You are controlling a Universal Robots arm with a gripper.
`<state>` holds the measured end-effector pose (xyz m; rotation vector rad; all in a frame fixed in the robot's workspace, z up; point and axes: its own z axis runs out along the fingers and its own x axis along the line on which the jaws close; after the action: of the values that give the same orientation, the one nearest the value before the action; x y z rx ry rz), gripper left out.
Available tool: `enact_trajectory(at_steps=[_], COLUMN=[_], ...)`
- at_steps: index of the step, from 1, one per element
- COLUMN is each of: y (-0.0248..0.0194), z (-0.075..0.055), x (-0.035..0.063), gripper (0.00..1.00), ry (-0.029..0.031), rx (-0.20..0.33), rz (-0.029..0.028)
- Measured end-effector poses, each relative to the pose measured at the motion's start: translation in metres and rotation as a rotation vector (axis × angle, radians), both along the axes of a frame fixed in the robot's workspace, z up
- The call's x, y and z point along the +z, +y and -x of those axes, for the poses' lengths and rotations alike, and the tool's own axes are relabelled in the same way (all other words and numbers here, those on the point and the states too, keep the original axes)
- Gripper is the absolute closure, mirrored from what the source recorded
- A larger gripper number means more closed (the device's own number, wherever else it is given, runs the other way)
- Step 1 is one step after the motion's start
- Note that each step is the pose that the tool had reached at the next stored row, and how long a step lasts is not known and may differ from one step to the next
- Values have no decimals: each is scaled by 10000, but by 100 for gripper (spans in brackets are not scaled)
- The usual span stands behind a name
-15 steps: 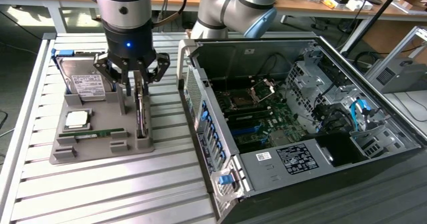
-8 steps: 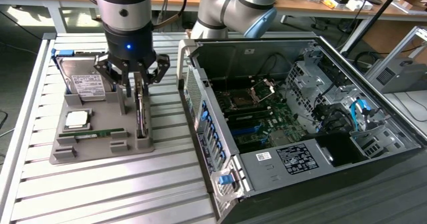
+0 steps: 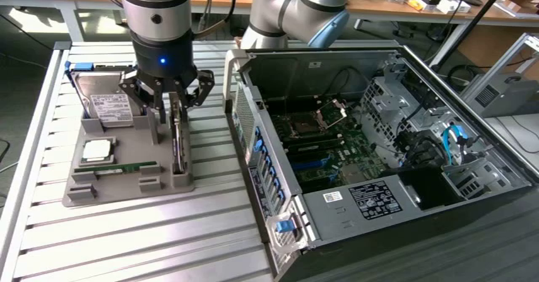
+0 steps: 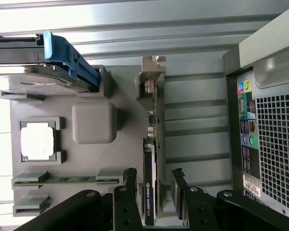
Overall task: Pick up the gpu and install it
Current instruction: 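Pick up the gpu and move the gpu toward the slot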
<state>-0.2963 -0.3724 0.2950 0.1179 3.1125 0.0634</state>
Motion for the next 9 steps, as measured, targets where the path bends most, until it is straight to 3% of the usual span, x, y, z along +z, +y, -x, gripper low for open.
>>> enact_trajectory(at_steps=[9], y=[0], z=[0], x=[-39], gripper=[58], ry=[0], rx=[0], rz=[0])
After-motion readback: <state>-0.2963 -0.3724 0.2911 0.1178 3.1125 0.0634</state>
